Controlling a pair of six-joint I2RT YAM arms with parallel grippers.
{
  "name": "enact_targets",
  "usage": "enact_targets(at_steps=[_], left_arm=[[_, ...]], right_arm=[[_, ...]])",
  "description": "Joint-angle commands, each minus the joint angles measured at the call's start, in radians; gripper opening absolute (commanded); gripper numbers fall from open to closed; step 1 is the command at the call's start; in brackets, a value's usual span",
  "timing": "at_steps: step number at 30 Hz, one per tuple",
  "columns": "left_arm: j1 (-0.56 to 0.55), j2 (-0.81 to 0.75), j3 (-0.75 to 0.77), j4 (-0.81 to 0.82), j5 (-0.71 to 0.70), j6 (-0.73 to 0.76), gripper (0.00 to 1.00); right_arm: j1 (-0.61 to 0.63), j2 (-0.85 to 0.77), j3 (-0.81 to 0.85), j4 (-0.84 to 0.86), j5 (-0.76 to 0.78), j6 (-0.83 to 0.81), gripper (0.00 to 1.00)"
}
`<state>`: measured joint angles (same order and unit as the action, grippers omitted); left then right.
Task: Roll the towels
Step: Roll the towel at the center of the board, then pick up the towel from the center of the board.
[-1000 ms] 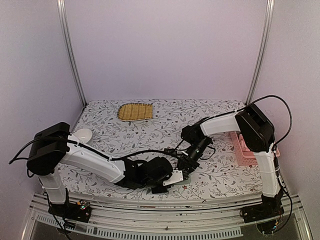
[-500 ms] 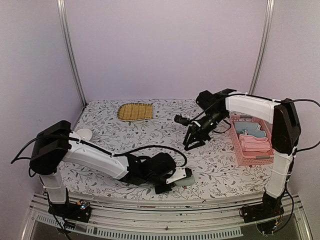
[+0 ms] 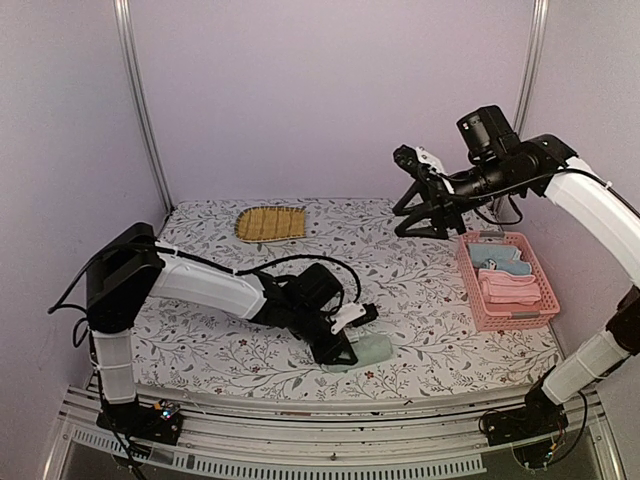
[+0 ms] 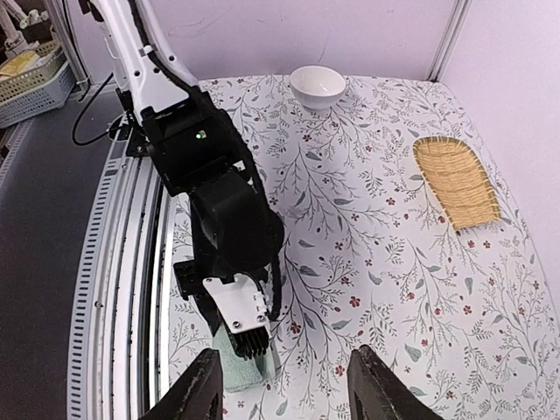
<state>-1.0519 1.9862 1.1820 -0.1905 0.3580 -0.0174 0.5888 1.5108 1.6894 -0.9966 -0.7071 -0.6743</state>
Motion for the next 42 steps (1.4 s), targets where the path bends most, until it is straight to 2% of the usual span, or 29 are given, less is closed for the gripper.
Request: enact_targets(at_steps=[1, 6, 9, 13, 19, 26, 34, 42], left_arm=[[0.036, 0.114, -0.023, -0.187, 0.11, -0.072, 0.21], [0.072, 0.13, -0.016, -0.173, 0.187, -0.127, 0.2], [0.09, 0.138, -0.014, -0.164, 0.256, -0.149, 0.19], [0.116, 0.161, -0.006, -0.165, 0.332, -0.17, 0.17], [0.146, 0.191, 0.002, -0.166, 0.37, -0.215, 0.14], [0.167, 0.209, 0.004, -0.165, 0.406, -0.227, 0.12], [0.189, 0.219, 0.008, -0.165, 0.44, -0.219, 0.11], [0.236, 0.235, 0.008, -0.135, 0.49, -0.229, 0.11]], right_arm=[[0.04, -0.057, -0.122, 0.043, 0.077, -0.044, 0.5], [0.269, -0.064, -0.317, 0.105, 0.445, -0.11, 0.41], [0.344, -0.052, -0.416, 0.142, 0.531, -0.14, 0.38], [0.377, -0.018, -0.516, 0.229, 0.532, -0.152, 0.39], [0.415, 0.024, -0.666, 0.475, 0.586, -0.144, 0.5], [0.443, 0.124, -0.71, 0.609, 0.626, -0.154, 0.52], [0.456, 0.19, -0.749, 0.723, 0.662, -0.175, 0.54], [0.457, 0.278, -0.743, 0.709, 0.611, -0.207, 0.55]])
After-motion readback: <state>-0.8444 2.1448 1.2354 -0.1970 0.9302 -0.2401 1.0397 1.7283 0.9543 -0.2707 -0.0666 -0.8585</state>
